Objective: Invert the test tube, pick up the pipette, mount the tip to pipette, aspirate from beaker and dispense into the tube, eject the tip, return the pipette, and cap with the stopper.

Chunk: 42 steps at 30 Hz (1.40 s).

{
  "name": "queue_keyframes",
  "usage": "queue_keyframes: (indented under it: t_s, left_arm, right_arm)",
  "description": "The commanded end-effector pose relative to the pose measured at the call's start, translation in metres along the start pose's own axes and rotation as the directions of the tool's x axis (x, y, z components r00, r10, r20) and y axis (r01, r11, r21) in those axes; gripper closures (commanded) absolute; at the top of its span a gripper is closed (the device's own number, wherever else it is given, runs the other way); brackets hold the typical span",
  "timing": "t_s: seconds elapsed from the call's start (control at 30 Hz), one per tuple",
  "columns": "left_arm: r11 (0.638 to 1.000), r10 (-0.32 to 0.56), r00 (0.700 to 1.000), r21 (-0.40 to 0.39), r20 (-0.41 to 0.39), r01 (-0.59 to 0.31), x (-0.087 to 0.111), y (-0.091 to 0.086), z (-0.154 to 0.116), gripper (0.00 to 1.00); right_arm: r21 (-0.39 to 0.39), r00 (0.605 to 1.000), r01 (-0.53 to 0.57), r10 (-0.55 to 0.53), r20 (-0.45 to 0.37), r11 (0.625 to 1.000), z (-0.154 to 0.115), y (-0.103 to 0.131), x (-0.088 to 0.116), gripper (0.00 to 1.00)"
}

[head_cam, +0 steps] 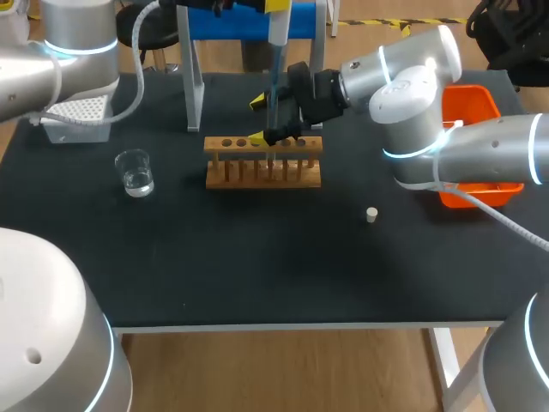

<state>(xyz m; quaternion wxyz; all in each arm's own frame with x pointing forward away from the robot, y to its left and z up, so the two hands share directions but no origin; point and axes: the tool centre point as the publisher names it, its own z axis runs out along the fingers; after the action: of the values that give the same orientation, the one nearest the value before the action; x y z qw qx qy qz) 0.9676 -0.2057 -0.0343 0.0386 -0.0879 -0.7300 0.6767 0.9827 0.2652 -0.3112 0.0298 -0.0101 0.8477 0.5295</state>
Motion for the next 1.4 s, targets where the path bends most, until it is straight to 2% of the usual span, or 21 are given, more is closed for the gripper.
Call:
queue_keyframes:
  t_s: [0.03,0.63,0.77,0.87,1.0,1.13,1.4]
  left_arm:
    - [1.0,0.003,1.0,-0.017,0.005,-0.003,0.002,-0.009,0.002,1.0]
    - [0.995,0.053,0.998,-0.082,0.03,-0.051,0.015,-0.046,0.006,1.0]
    - [0.992,0.076,0.995,-0.103,0.067,-0.069,0.028,-0.057,-0.003,1.0]
    - [0.991,0.08,0.99,-0.118,0.114,-0.066,0.043,-0.059,-0.019,1.0]
    - [0.99,0.072,0.982,-0.132,0.176,-0.049,0.069,-0.056,-0.042,1.0]
    - [0.992,0.06,0.972,-0.123,0.229,-0.032,0.097,-0.045,-0.061,1.0]
    - [0.997,0.023,0.962,-0.072,0.271,-0.004,0.141,-0.006,-0.077,1.0]
  right_arm:
    - [0.002,1.0,0.0,0.0,-0.004,1.0,0.0,0.0,-0.001,0.0]
    - [0.002,1.0,0.0,0.0,-0.004,1.0,0.0,0.0,-0.001,0.0]
    - [0.002,1.0,0.0,0.0,-0.004,1.0,0.0,0.0,-0.001,0.0]
    - [0.002,1.0,0.0,0.0,-0.004,1.0,0.0,0.0,-0.001,0.0]
    - [0.002,1.0,0.0,0.0,-0.004,1.0,0.0,0.0,-0.001,0.0]
    - [0.002,1.0,0.0,0.0,-0.004,1.0,0.0,0.0,-0.001,0.0]
    - [0.002,1.0,0.0,0.0,-0.004,1.0,0.0,0.0,-0.001,0.0]
